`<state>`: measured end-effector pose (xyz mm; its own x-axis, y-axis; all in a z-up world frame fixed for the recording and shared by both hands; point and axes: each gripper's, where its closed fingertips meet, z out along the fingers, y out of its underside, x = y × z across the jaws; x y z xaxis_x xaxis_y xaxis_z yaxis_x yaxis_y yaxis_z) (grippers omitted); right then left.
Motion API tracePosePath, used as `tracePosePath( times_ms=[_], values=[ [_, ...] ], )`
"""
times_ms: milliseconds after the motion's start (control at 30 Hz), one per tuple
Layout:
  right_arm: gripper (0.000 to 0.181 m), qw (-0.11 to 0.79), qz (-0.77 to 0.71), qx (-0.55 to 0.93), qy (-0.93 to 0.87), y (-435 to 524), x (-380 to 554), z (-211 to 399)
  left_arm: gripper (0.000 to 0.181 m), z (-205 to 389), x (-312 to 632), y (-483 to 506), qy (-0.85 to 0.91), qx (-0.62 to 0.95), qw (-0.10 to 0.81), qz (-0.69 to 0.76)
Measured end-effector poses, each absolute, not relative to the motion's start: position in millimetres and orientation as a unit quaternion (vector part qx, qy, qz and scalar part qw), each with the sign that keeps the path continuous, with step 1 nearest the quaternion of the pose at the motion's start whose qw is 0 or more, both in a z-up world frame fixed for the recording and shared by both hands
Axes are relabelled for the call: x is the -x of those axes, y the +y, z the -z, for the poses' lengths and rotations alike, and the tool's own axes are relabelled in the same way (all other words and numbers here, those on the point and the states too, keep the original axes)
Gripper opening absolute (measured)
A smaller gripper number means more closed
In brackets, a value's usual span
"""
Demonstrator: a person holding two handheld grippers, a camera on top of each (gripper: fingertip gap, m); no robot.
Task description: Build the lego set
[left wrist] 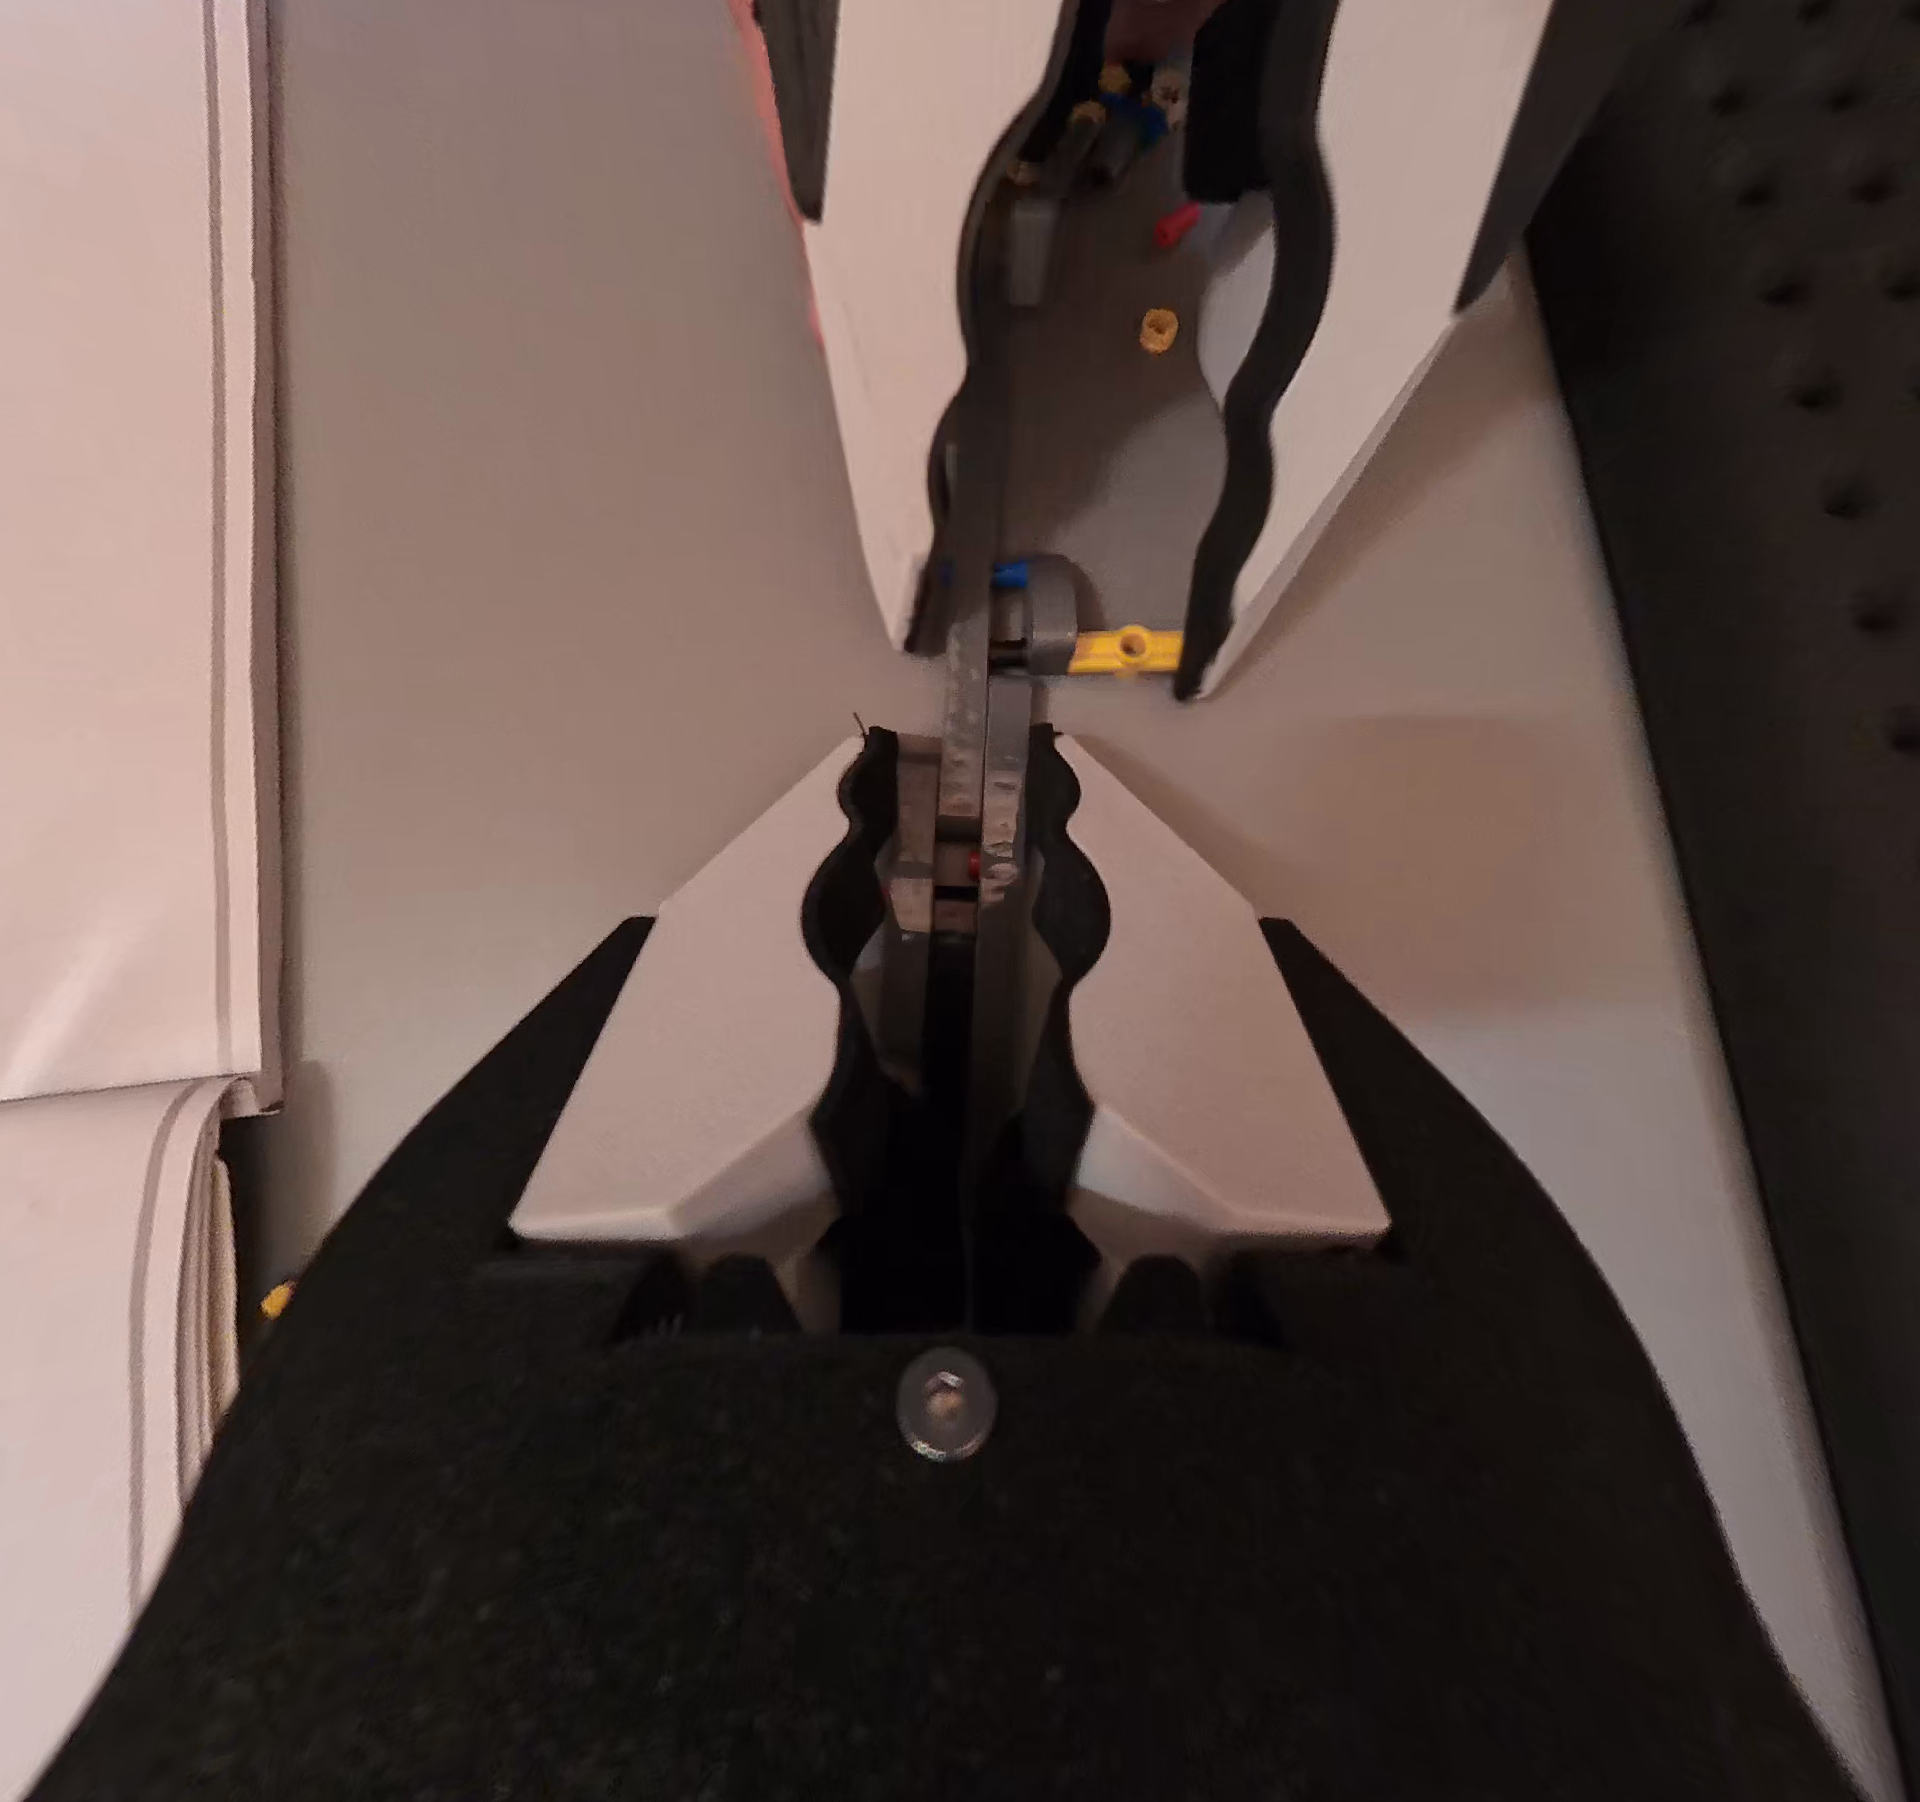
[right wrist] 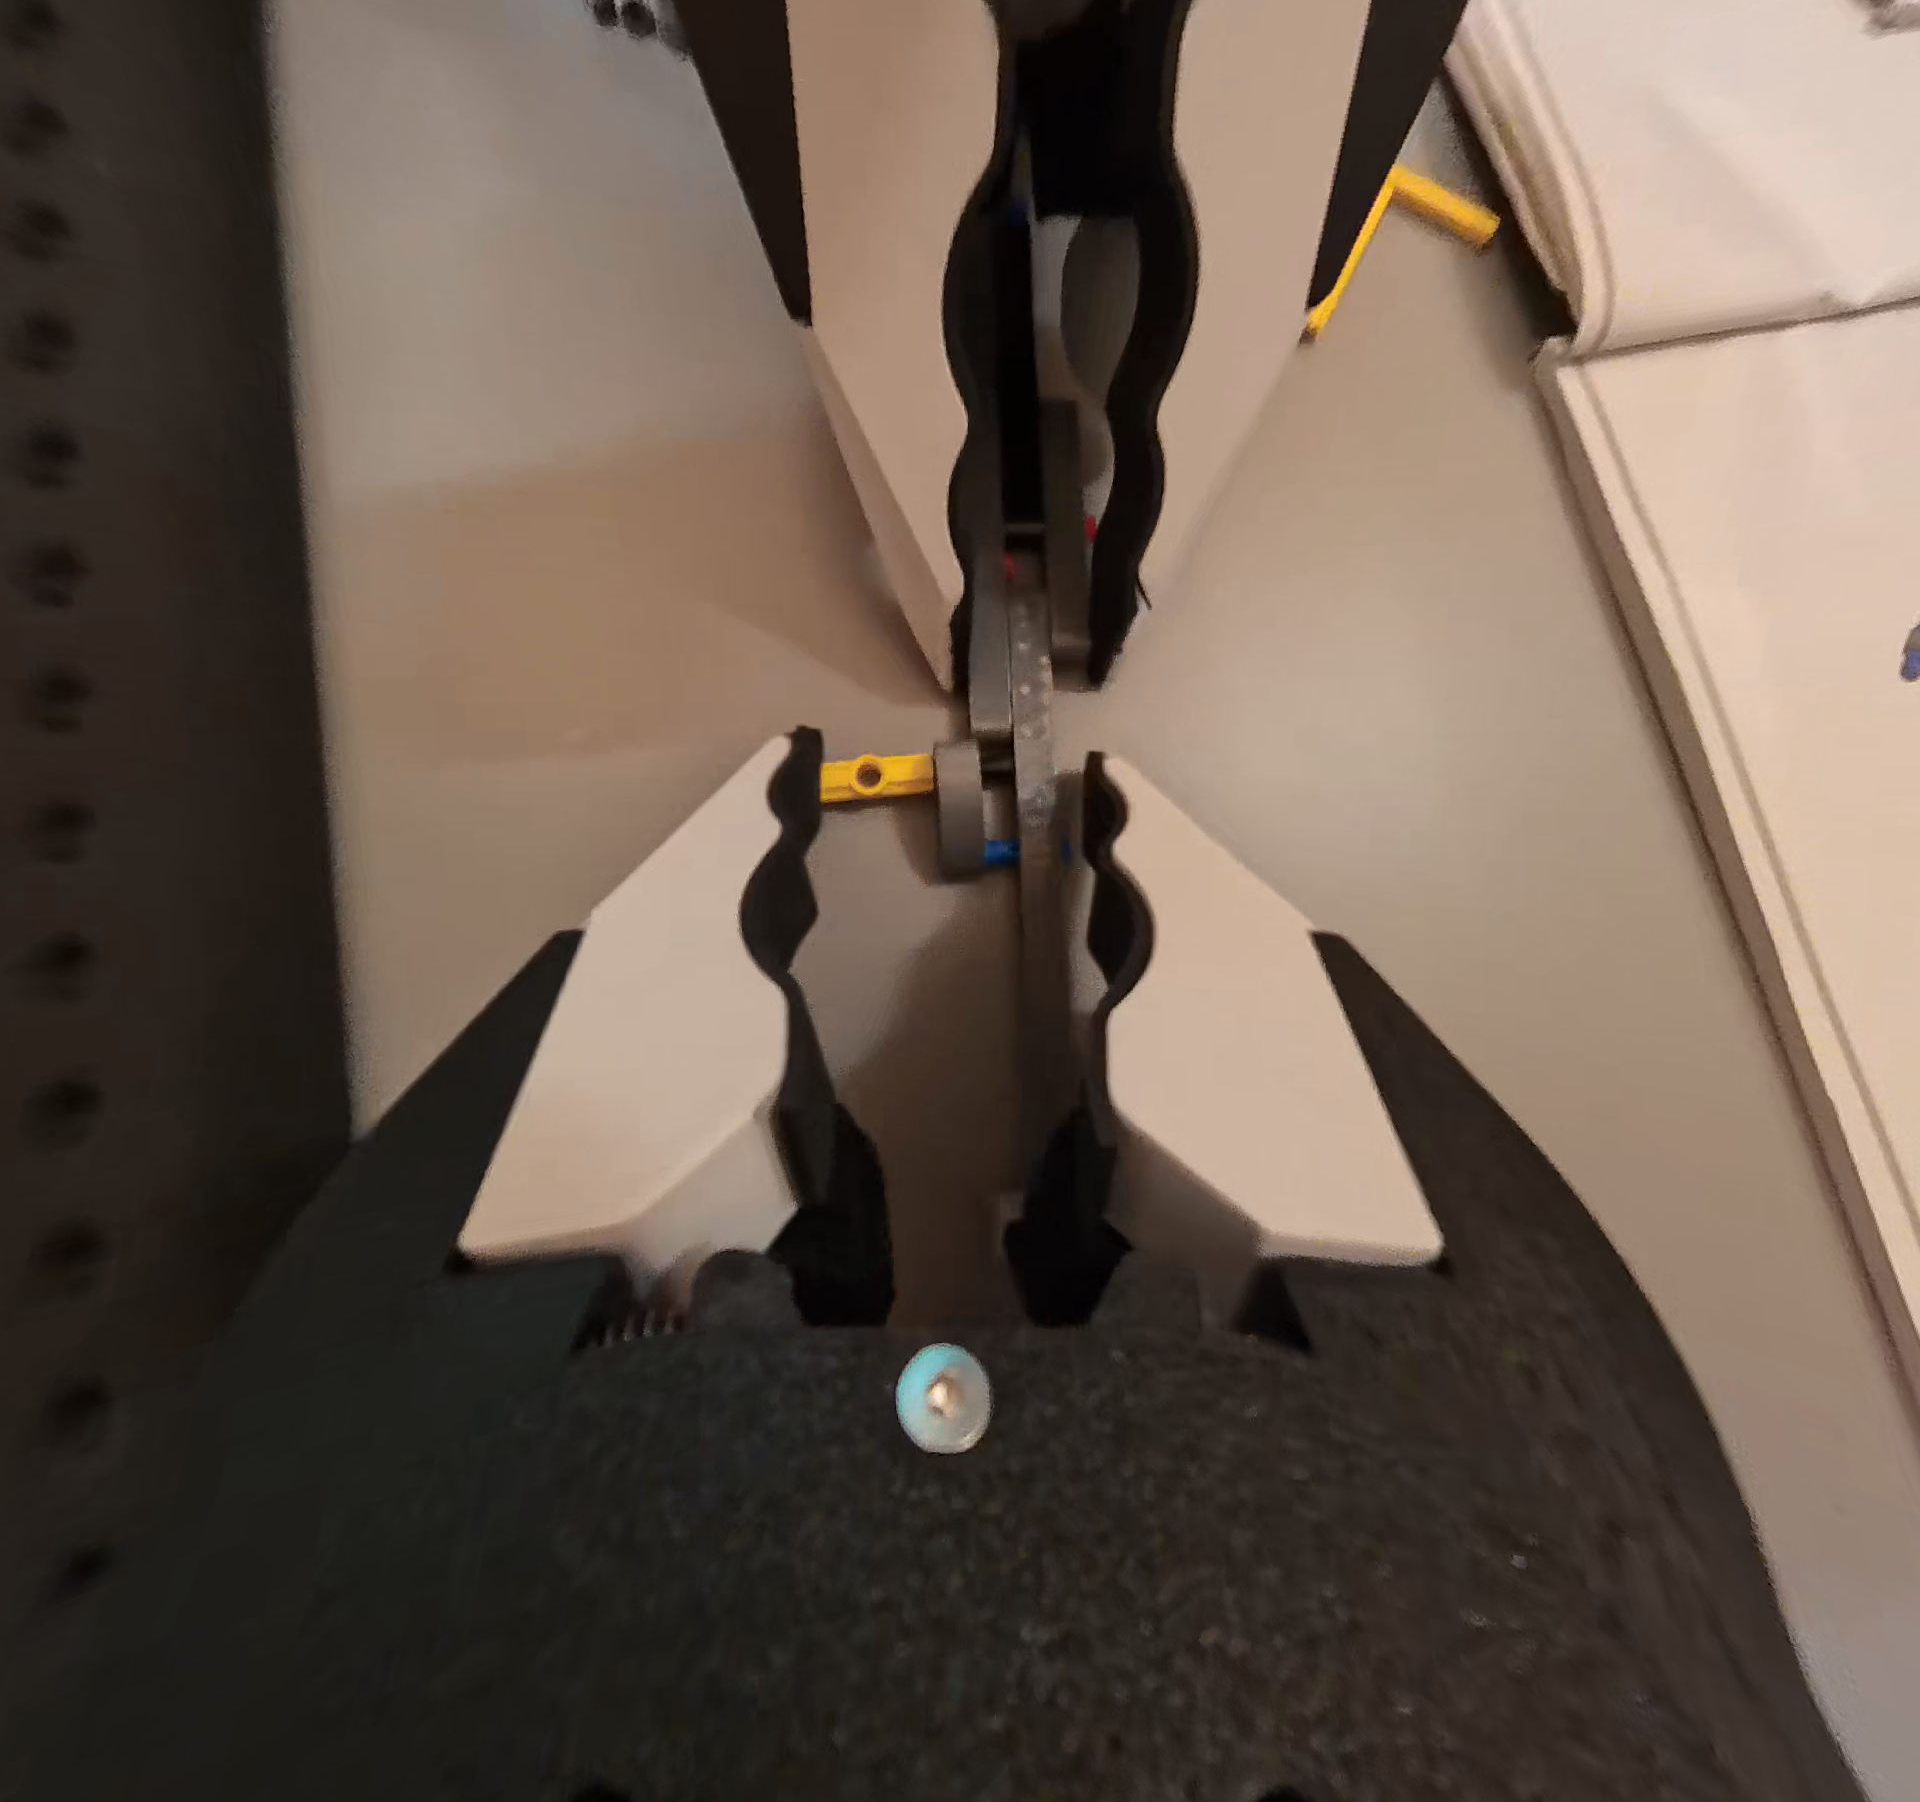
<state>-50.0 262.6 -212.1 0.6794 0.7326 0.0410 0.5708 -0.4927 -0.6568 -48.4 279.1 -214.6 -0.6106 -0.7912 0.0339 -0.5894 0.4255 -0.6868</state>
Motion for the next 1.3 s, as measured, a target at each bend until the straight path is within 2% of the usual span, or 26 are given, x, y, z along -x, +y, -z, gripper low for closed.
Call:
tracePosePath(
  times_ms=[67, 200, 233, 400, 467, 533, 600, 933, 1000, 1133, 1300],
  values=[
    [0.039, 0.327, -0.126, 0.857, -0.377, 265, 48, 214, 0.023, 215, 47, 279, 0.827, 0.421, 0.151, 0.341],
    [0.038, 0.337, -0.122, 0.849, -0.387, 265, 48, 215, 0.023, 215, 47, 278, 0.828, 0.42, 0.155, 0.337],
    [0.023, 0.344, -0.11, 0.848, -0.387, 268, 44, 214, 0.023, 215, 48, 277, 0.827, 0.421, 0.15, 0.34],
    [0.024, 0.344, -0.124, 0.846, -0.388, 266, 46, 212, 0.023, 215, 48, 275, 0.826, 0.419, 0.146, 0.347],
    [0.042, 0.354, -0.175, 0.835, -0.383, 261, 51, 197, 0.023, 215, 48, 274, 0.826, 0.419, 0.143, 0.35],
    [0.052, 0.346, -0.161, 0.837, -0.391, 258, 43, 199, 0.023, 215, 48, 274, 0.827, 0.417, 0.145, 0.348],
    [0.055, 0.315, -0.137, 0.846, -0.407, 253, 39, 214, 0.023, 215, 48, 274, 0.828, 0.416, 0.146, 0.348],
    [0.059, 0.32, -0.166, 0.837, -0.412, 249, 56, 213, 0.023, 215, 48, 274, 0.825, 0.42, 0.142, 0.35],
    [0.069, 0.315, -0.189, 0.836, -0.407, 246, 60, 212, 0.023, 215, 48, 274, 0.824, 0.421, 0.14, 0.352],
    [0.051, 0.324, -0.15, 0.836, -0.418, 252, 53, 214, 0.023, 215, 48, 274, 0.824, 0.421, 0.14, 0.352],
    [0.048, 0.333, -0.144, 0.831, -0.422, 254, 52, 214, 0.023, 215, 48, 274, 0.824, 0.422, 0.142, 0.35]
  ],
)
